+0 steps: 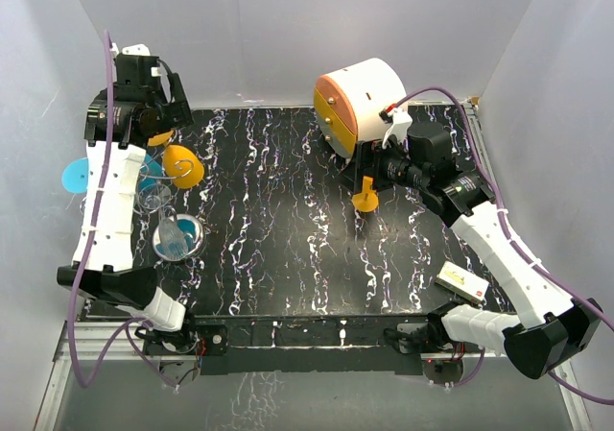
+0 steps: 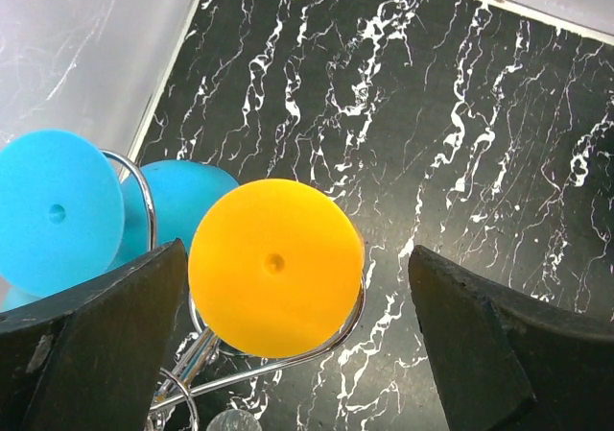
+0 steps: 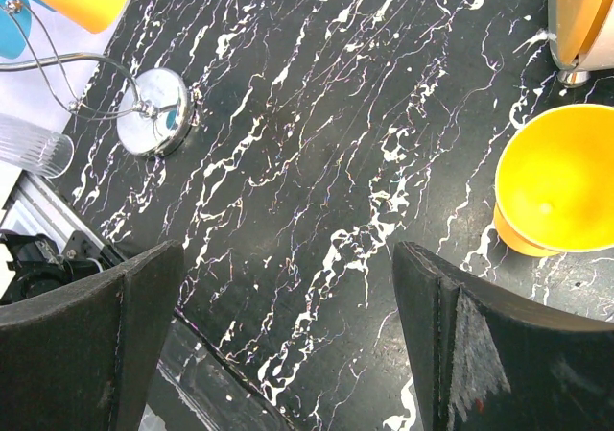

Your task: Take the wine glass off the wine glass rack

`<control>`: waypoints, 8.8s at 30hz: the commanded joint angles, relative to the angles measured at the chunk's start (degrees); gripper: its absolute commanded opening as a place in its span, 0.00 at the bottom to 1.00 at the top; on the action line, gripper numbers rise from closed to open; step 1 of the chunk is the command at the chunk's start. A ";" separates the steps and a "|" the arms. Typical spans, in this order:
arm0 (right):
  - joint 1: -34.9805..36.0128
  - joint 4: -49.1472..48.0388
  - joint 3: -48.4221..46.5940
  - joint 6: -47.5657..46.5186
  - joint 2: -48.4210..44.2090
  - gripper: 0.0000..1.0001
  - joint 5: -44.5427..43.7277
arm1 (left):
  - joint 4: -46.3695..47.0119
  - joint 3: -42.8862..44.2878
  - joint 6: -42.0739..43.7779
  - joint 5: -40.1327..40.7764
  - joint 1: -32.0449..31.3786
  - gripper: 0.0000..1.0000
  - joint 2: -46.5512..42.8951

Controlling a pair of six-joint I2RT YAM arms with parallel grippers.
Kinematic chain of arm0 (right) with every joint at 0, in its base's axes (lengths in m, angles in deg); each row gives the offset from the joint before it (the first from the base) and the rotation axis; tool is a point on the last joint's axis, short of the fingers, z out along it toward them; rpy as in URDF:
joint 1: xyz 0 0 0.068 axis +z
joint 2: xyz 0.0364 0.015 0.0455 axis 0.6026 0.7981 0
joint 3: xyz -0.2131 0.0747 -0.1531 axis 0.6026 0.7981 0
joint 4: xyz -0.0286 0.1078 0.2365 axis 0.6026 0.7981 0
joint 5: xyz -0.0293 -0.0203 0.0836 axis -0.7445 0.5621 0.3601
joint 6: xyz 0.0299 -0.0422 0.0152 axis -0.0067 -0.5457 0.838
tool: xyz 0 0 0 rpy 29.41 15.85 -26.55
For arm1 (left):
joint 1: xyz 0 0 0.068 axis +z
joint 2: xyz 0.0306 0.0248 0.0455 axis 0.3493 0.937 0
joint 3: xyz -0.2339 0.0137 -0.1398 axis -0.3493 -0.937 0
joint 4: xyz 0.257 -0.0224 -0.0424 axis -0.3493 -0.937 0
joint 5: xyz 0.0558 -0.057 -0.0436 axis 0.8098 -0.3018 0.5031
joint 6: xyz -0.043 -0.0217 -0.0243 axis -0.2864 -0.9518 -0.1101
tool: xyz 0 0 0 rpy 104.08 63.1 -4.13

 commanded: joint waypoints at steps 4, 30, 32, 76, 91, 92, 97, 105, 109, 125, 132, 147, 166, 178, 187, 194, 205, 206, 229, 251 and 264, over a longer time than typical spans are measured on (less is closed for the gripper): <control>-0.27 -2.49 0.57 -0.41 -1.25 0.88 0.68 | 0.70 -2.63 -0.62 -1.84 1.93 0.99 -4.11; -0.27 -3.30 2.06 0.26 -1.62 0.88 1.12 | 3.93 -7.86 -1.79 -10.88 7.20 0.99 -5.10; -0.32 -3.43 2.08 0.30 -1.58 0.88 1.10 | 4.04 -8.07 -1.81 -11.13 7.46 0.99 -5.08; -0.28 -4.58 1.39 2.78 -0.82 0.88 2.31 | 6.41 -5.59 0.16 -18.19 8.33 0.62 -6.29; -0.27 -4.76 1.29 3.26 -0.75 0.88 2.83 | 8.13 -8.08 2.54 -22.85 8.33 0.58 -8.10; -0.27 -4.73 1.29 3.29 -0.71 0.88 2.87 | 8.29 -8.29 2.63 -23.13 8.34 0.58 -8.43; -0.28 -5.09 1.29 3.56 -0.69 0.88 3.26 | 8.78 -10.16 2.85 -24.25 8.28 0.58 -9.87; -0.33 -5.22 1.64 3.94 -0.49 0.88 3.83 | 8.34 -12.50 3.62 -22.16 8.25 0.57 -13.23; -0.32 -5.22 1.72 3.86 -0.48 0.88 3.79 | 7.96 -13.01 4.26 -19.05 8.25 0.57 -13.94; -0.27 -5.53 2.01 4.24 -0.32 0.89 4.17 | 9.39 -9.41 6.91 -11.28 8.24 0.56 -9.28; -0.28 -5.18 2.05 3.87 -1.00 0.89 3.39 | 11.69 -7.27 7.03 -9.55 8.24 0.56 -5.79; -0.29 -5.41 1.65 4.97 -0.62 0.89 3.84 | 20.35 -0.40 -2.53 -27.07 8.27 0.55 -1.43; -0.19 -60.57 14.66 52.63 -0.12 0.86 12.33 | 62.22 -34.06 -48.54 -65.72 8.25 0.54 -21.88; 6.97 -78.24 13.41 62.27 6.27 0.84 7.85 | 63.97 -44.99 -51.28 -67.85 8.25 0.54 -30.03; 11.60 -77.06 14.38 60.77 6.53 0.41 4.77 | 64.22 -49.36 -52.36 -69.16 8.17 0.55 -32.31; 11.75 -76.22 17.46 61.24 4.97 0.01 3.57 | 64.75 -51.34 -53.18 -69.50 7.79 0.58 -33.39; 11.67 -56.95 21.97 47.37 -6.06 0.00 -3.32 | 52.44 -49.09 -43.57 -67.03 7.76 0.99 -34.17; 11.59 -51.26 21.90 43.79 -8.10 0.00 -5.69 | 50.50 -48.46 -41.90 -66.28 7.81 0.99 -34.25; 11.58 21.63 -10.38 -2.41 -12.96 0.00 -65.24 | 33.32 -41.05 -25.01 -56.27 7.67 0.99 -35.56; -14.44 21.33 -17.79 0.86 21.55 0.00 -25.59 | 34.50 -41.15 -25.29 -58.32 6.25 0.99 -35.33; -14.88 18.96 -19.37 0.55 29.76 0.00 -23.83 | 32.34 -41.05 -23.13 -56.37 5.66 0.99 -35.68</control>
